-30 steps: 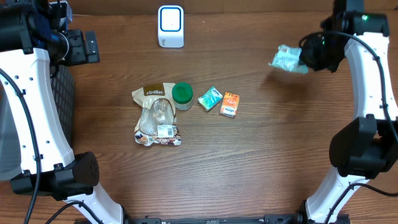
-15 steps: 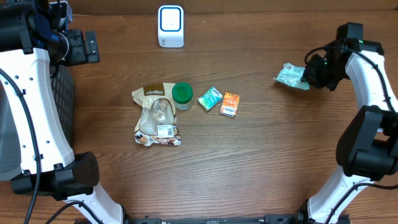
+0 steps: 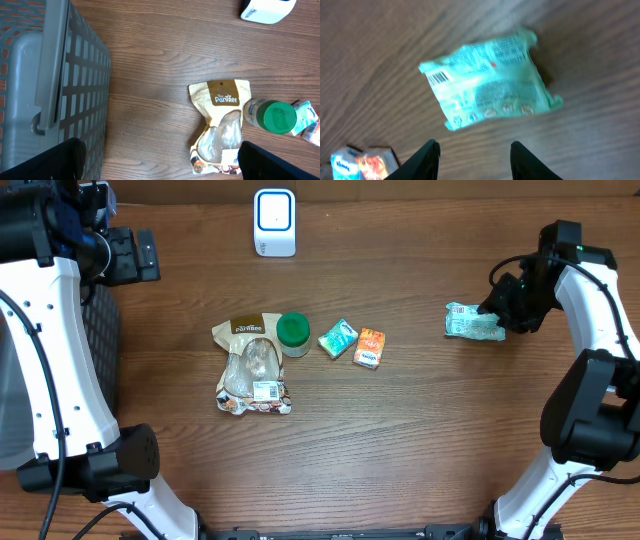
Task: Scan the item barcode
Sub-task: 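Carry the packet to the right side and set it on the table, then reach the right gripper toward the teal tissue packet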
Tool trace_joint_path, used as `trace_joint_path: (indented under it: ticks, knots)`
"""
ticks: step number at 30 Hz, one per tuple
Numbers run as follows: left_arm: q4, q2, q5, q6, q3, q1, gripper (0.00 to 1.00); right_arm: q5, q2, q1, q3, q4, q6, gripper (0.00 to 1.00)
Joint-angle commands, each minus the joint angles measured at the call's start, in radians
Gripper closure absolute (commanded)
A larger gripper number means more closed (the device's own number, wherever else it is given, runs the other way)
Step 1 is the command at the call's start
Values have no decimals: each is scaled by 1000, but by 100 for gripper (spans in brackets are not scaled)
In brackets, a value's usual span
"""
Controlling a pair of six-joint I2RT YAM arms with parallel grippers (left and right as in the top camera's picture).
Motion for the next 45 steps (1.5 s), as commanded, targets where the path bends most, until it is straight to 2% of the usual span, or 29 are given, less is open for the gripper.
trace_joint_path:
  ticks: [1, 6, 10, 16, 20, 24, 33, 45]
  knots:
    - [1, 1, -6, 18, -2, 2, 0, 7, -25, 1, 52, -33, 1, 57]
    - [1, 1, -6, 18, -2, 2, 0, -19, -77, 37, 111, -107, -23, 54]
    - [1, 1, -6, 18, -2, 2, 0, -95, -97, 79, 111, -131, -41, 48]
    - [1, 1, -6, 18, -2, 2, 0, -124, -96, 184, 62, -133, -42, 48]
    - [1, 1, -6, 18, -2, 2, 1, -124, -95, 264, 0, -73, -21, 54]
    - [1, 1, -6, 18, -2, 2, 1, -124, -95, 340, -78, 10, 41, 57]
    - [1, 1, -6, 18, -2, 2, 0, -124, -95, 484, -239, 188, 209, 71]
    - [1, 1, -6, 18, -2, 2, 0, -124, -94, 631, -300, 296, 339, 72]
